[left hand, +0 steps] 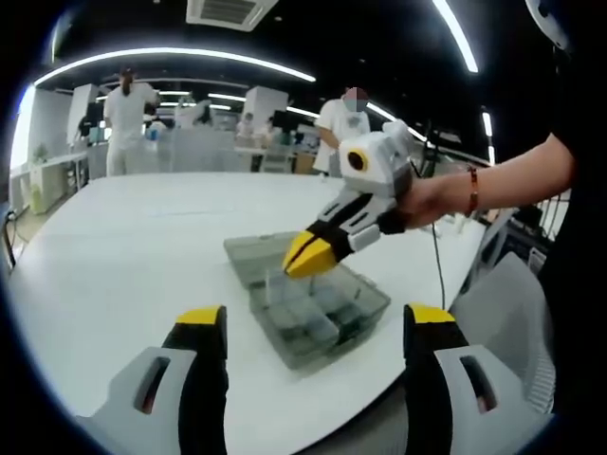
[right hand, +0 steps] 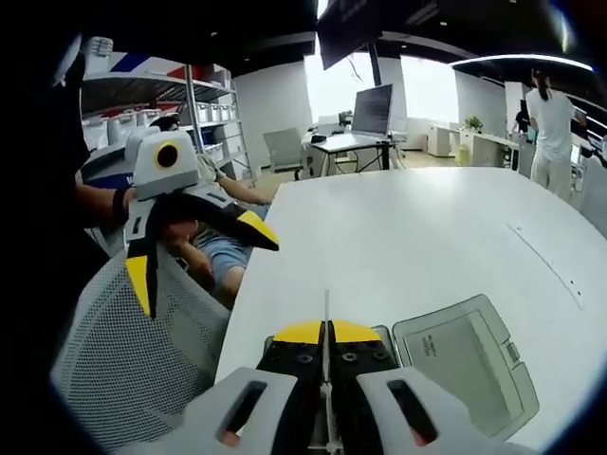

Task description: Insert the divider into the dual guide fixture by aligning both edges with the guide slots and pushing it downward to the bottom, including one-sided entry, uneven engagement, binding, and posture correction.

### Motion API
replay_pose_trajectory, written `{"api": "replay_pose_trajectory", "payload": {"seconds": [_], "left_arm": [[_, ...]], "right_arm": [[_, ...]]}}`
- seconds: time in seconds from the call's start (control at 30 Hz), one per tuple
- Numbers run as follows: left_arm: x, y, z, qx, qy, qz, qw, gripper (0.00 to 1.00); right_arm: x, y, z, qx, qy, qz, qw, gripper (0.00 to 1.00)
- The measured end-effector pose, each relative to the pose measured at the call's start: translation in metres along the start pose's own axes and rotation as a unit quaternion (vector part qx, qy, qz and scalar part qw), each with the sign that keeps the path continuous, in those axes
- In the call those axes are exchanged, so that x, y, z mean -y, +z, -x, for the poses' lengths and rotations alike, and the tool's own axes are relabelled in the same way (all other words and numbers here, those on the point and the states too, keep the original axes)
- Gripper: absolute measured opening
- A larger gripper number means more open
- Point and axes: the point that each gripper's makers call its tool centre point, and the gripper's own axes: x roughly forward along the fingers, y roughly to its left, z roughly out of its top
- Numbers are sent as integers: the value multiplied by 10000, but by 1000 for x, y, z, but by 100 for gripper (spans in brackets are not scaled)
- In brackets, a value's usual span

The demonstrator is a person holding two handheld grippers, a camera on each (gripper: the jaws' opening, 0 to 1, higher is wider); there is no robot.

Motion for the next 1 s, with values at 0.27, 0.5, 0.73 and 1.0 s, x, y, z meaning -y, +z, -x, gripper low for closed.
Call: {"api": "replay_pose_trajectory", "payload": {"seconds": [0.27,0.5,0.73,1.0], "left_arm": [[-2,0,1,7,18,0,10000,74],[-2,-1,2,0,23,17,10000,74],[-1,-1,2,1,21,15,10000,73],[1,-1,0,-7,-10,15,10000,73]], "right_arm": [[-1,-6,-2,-106,8,-8,9999,0],[-1,-8,-3,-91,13,-55,9999,0],[-3,-12,-1,-223,-15,75,9997,0],[-3,-20,-6,-739,-168,277,9967,0]]}}
